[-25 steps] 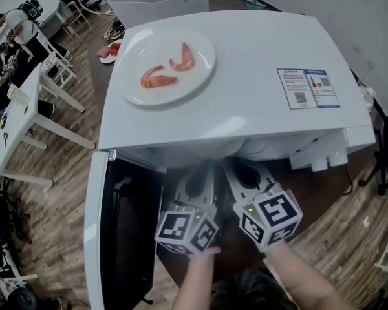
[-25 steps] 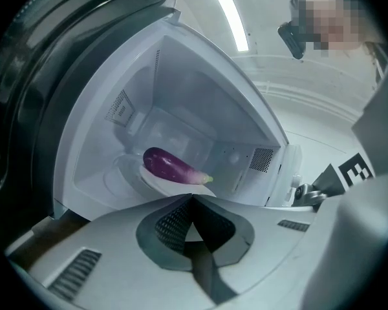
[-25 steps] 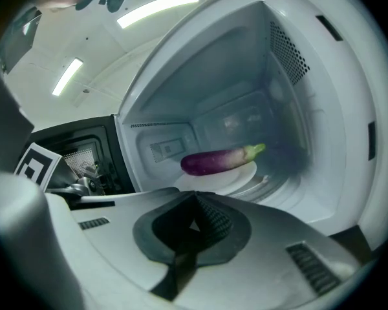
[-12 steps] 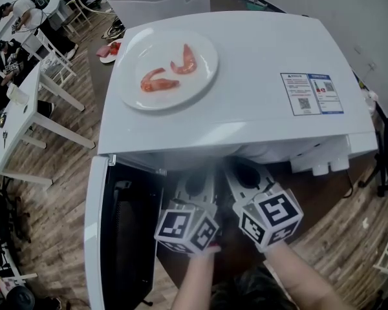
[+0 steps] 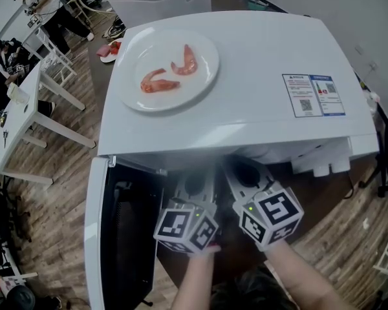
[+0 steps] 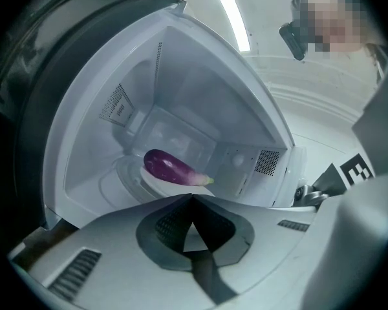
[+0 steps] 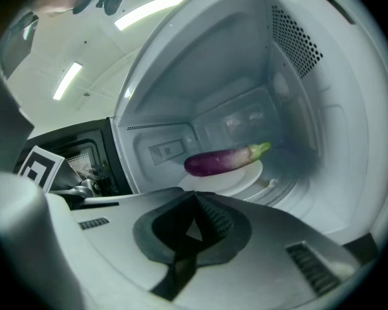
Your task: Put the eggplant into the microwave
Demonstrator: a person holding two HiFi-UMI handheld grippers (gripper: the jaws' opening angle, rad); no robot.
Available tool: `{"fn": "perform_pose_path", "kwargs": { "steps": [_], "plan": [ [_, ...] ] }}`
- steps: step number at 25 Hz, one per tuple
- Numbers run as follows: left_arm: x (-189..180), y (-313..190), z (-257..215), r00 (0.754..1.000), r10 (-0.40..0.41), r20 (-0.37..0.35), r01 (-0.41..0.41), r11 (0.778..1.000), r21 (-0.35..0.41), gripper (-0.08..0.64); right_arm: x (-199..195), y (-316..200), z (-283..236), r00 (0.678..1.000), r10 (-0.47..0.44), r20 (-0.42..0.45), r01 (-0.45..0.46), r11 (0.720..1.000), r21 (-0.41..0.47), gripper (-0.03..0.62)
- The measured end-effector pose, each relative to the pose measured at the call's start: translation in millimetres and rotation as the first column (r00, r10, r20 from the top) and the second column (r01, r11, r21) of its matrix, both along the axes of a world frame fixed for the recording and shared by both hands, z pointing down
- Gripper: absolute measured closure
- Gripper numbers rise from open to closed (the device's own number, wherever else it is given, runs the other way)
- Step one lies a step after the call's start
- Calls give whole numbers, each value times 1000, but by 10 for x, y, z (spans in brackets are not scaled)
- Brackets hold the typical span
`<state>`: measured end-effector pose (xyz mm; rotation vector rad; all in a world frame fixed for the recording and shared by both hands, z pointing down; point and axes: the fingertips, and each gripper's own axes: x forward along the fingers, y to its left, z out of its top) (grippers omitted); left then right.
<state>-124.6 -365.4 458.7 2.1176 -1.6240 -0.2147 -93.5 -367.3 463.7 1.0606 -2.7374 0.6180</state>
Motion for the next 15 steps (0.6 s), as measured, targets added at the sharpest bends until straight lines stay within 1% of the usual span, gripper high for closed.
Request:
{"fn": "perform_pose_path", "kwargs": {
  "steps": [6, 10, 12, 15],
  "plan": [
    [-20, 87, 18, 1000, 4, 3, -4, 1000, -2, 557, -43, 117, -41, 1000, -26, 13, 26, 1000, 16, 589],
    [-39, 175, 29, 1000, 0, 3, 0, 1000, -5, 557, -82, 237, -101, 999, -49, 23, 48, 998, 45, 589],
    [-43, 219, 9, 1000, -3, 4, 3, 1000, -4, 557, -93, 288, -136, 998, -55, 29, 53, 997, 59, 589],
    [-39, 287, -36, 1000, -1, 8, 1, 1000, 4, 557, -88, 351, -171, 998, -52, 45, 49, 997, 57, 589]
  ]
}}
